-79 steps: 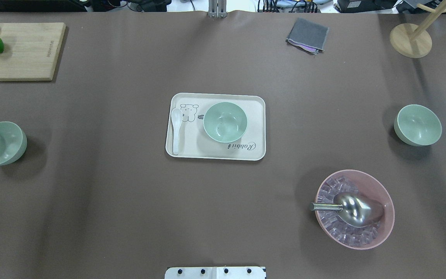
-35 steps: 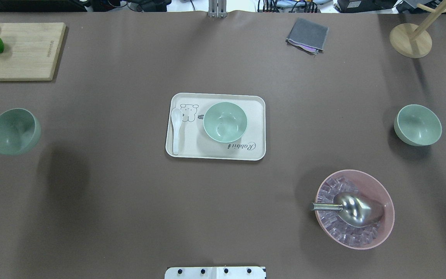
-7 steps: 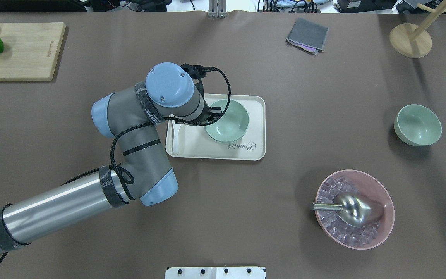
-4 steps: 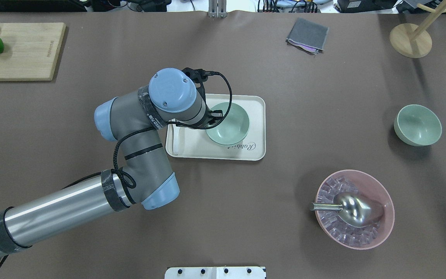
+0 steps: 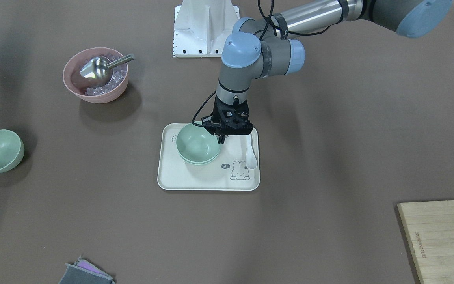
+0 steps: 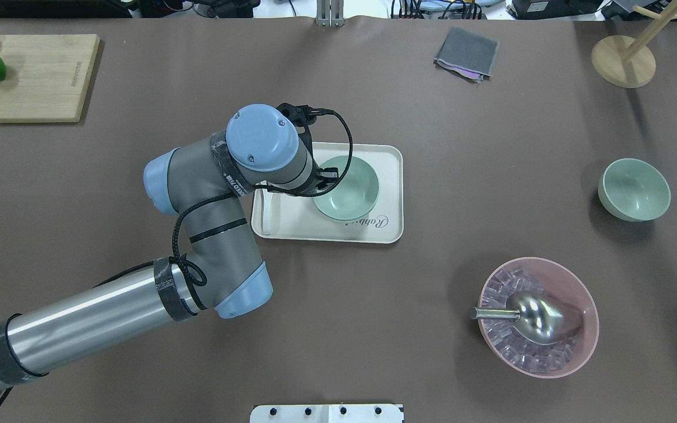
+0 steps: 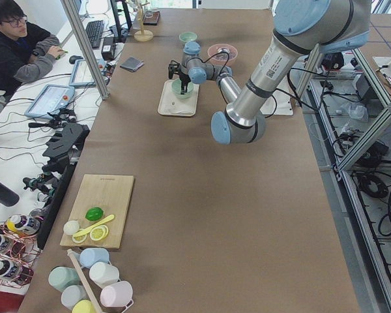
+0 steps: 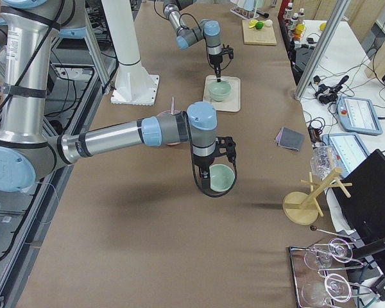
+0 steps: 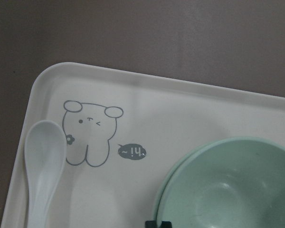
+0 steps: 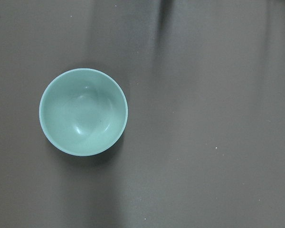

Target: Stack green bowls together

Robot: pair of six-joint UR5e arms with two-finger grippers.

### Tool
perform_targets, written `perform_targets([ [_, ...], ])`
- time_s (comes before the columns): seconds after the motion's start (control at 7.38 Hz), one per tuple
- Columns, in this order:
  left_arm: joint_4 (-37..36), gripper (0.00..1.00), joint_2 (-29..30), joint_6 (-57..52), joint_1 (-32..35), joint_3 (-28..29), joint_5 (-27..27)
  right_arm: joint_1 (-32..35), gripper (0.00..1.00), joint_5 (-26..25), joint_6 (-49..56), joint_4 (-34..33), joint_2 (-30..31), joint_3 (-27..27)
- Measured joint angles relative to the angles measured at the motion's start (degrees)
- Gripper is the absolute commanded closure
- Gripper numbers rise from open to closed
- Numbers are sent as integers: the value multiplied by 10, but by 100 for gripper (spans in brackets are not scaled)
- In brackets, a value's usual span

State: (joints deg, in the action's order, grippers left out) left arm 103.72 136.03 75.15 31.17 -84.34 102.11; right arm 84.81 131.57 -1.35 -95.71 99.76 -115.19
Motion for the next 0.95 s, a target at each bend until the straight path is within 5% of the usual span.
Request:
perform_targets([
  [0.41,-10,2,-24,-34,2,-46,12,0,0,0,-1,0,0,0],
  [0.95,-136,2,-158,-227,80,-244,103,-4,0,17,-2,0,3,9],
])
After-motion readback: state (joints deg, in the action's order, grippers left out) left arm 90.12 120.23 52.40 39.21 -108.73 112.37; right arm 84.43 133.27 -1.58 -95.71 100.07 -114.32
